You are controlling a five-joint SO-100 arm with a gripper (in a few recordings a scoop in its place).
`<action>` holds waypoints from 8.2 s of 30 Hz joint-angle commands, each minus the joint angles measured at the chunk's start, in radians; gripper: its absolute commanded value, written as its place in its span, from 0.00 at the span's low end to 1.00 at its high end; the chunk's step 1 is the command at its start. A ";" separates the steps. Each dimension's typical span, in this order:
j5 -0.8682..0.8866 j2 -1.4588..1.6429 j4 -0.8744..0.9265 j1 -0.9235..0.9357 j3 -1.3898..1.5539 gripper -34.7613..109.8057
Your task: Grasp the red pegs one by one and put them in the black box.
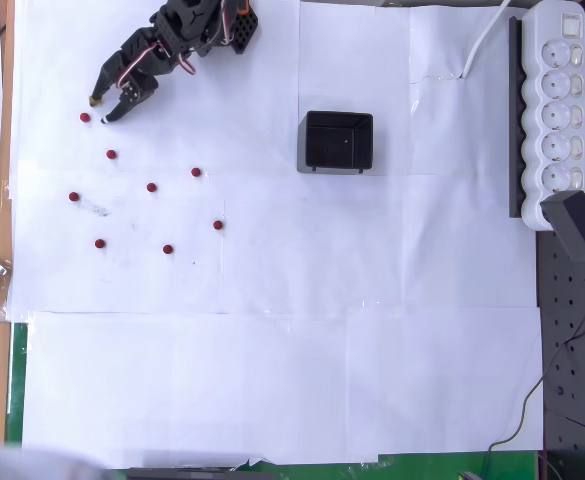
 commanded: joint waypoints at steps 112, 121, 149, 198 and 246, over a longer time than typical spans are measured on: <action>-0.804 -0.377 2.120 -1.470 1.425 0.39; -0.400 -0.660 1.549 -1.032 0.525 0.36; -0.221 -0.416 0.356 -0.839 -0.091 0.36; -0.249 -0.126 0.129 -0.778 0.041 0.36; -0.977 0.117 2.269 -1.750 1.812 0.24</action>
